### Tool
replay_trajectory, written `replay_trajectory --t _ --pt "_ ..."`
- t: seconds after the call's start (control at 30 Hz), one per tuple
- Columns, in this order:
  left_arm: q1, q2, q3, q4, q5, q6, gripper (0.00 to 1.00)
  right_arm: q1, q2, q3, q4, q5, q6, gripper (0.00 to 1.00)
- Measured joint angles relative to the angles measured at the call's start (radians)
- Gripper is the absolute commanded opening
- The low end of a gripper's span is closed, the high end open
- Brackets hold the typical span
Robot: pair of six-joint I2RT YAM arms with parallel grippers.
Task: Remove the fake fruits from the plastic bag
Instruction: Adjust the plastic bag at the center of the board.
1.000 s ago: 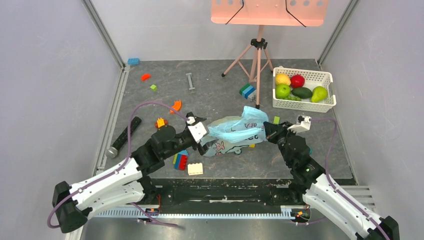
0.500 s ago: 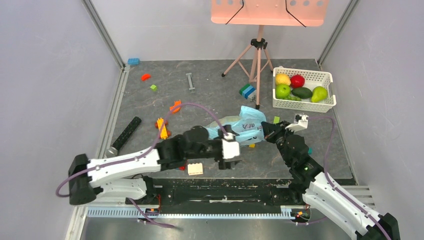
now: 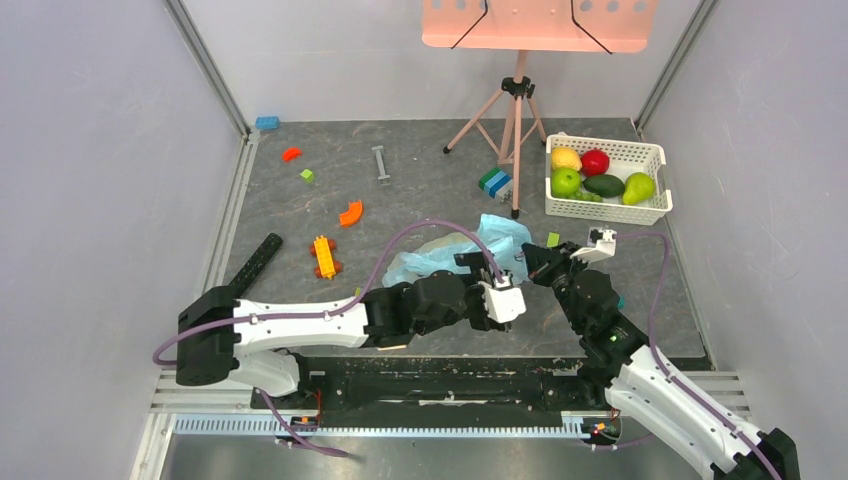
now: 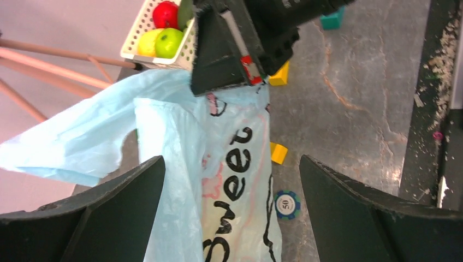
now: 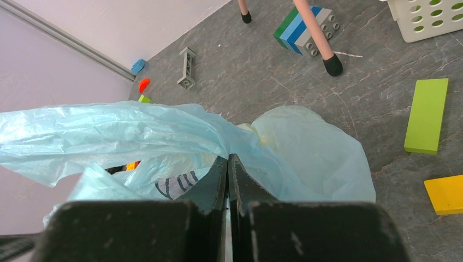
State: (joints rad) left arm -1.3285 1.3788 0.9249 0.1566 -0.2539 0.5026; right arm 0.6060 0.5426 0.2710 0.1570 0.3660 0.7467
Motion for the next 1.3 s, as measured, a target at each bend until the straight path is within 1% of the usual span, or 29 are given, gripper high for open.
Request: replay_trajectory --t 0.1,0.37,0.57,0.6,0.67,0.77,0.87,0.9,0.93,1.03,1.1,1.17,1.27,1.3 --pt "-0.003 -0.013 0.0 0.038 -0.034 0.003 0.97 0.0 -0.003 0.0 0.0 -0.003 -0.007 0.0" --pt "-0.003 -0.058 0.0 0.062 -0.048 0.005 0.97 0.0 -0.003 0.0 0.001 -0.01 -0.011 0.0" --pt "-0.003 -0.014 0.022 0.058 -0.064 0.012 0.98 0.0 -0.005 0.0 0.0 -0.014 -0.016 0.0" --pt "-0.003 -0.001 0.028 0.058 -0.069 0.013 0.97 0.0 -0.005 0.0 0.0 -0.014 -0.017 0.0" --pt "-0.003 0.028 0.04 0.054 -0.09 0.016 0.86 0.0 -0.01 0.0 0.0 -0.018 -0.022 0.0" --pt "-0.002 0.064 0.059 0.035 -0.126 0.018 0.74 0.0 -0.021 0.0 -0.001 -0.023 -0.034 0.0" --pt "-0.002 0.084 0.07 0.01 -0.146 0.022 0.65 0.0 -0.037 0.0 -0.001 -0.027 -0.05 0.01" --pt "-0.002 0.084 0.07 0.003 -0.149 0.022 0.59 0.0 -0.042 0.0 -0.001 -0.029 -0.058 0.02" --pt "-0.002 0.085 0.07 -0.003 -0.155 0.022 0.49 0.0 -0.047 0.0 -0.001 -0.03 -0.065 0.03" --pt "-0.002 0.084 0.07 -0.006 -0.167 0.021 0.28 0.0 -0.056 0.0 0.0 -0.038 -0.09 0.07" --pt "-0.002 0.081 0.069 -0.006 -0.174 0.02 0.13 0.0 -0.057 0.0 -0.001 -0.049 -0.11 0.15" --pt "-0.002 0.068 0.063 -0.005 -0.184 0.019 0.03 0.0 -0.058 0.0 -0.001 -0.065 -0.142 0.28" --pt "-0.002 0.027 0.037 0.006 -0.192 0.02 0.02 0.0 -0.063 0.003 -0.001 -0.108 -0.217 0.44" --pt "-0.002 0.006 0.021 0.02 -0.193 0.02 0.02 0.0 -0.068 0.007 -0.002 -0.13 -0.257 0.48"
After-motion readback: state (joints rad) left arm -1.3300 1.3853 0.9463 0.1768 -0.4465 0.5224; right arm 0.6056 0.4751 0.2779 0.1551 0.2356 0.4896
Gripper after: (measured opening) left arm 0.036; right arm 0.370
